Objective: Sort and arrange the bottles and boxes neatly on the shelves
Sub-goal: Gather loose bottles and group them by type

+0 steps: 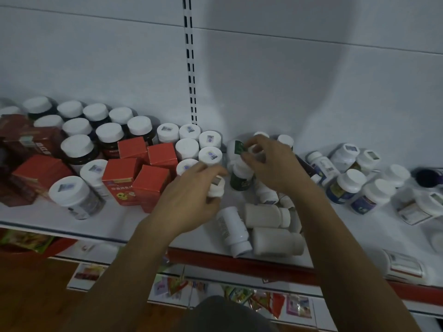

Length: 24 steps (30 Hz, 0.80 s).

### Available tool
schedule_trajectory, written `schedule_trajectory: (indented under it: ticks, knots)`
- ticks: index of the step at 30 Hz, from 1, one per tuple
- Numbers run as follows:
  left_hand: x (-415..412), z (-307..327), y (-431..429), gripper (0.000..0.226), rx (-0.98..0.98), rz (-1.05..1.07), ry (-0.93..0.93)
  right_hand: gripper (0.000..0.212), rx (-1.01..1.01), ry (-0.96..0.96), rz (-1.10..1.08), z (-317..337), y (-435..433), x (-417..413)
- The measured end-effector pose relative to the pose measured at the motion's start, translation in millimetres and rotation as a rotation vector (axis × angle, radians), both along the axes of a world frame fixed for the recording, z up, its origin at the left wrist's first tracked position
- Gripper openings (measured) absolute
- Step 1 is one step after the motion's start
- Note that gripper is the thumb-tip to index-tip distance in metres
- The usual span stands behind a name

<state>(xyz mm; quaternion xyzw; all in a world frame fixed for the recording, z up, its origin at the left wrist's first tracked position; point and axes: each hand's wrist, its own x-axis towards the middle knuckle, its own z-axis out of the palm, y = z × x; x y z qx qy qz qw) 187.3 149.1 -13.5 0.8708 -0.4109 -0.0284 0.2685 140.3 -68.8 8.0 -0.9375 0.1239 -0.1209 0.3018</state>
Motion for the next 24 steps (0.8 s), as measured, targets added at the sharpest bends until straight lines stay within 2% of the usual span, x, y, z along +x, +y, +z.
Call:
schedule_trajectory:
  ticks: [3,7,10,13,16,18,21,24]
  knots:
    - [1,-3,-4,0.047,0.006,-0.022,-0.014,0.027,-0.102,0.053,0.070,11,-6,21]
    - [-4,-4,1,0.054,-0.015,-0.103,0.046,0.035,-0.142,0.469,0.237,14,5,53]
    - [-10,-3,8,0.061,-0.031,-0.137,0.002,0.035,-0.279,0.660,0.328,10,14,65]
    - [-13,6,10,0.049,-0.035,-0.147,-0.087,0.040,-0.382,0.670,0.366,10,14,69]
    - [-16,14,3,0.041,0.099,-0.323,-0.068,0.040,-0.409,0.660,0.393,9,10,69]
    - [-21,14,-8,0.044,0.248,-0.442,-0.068,0.035,-0.390,0.613,0.374,8,5,71]
    - [-27,8,-20,0.058,0.428,-0.527,-0.063,0.013,-0.299,0.508,0.282,11,-1,73]
    - [-31,-1,-24,0.058,0.479,-0.516,-0.133,0.026,-0.241,0.430,0.187,20,-5,69]
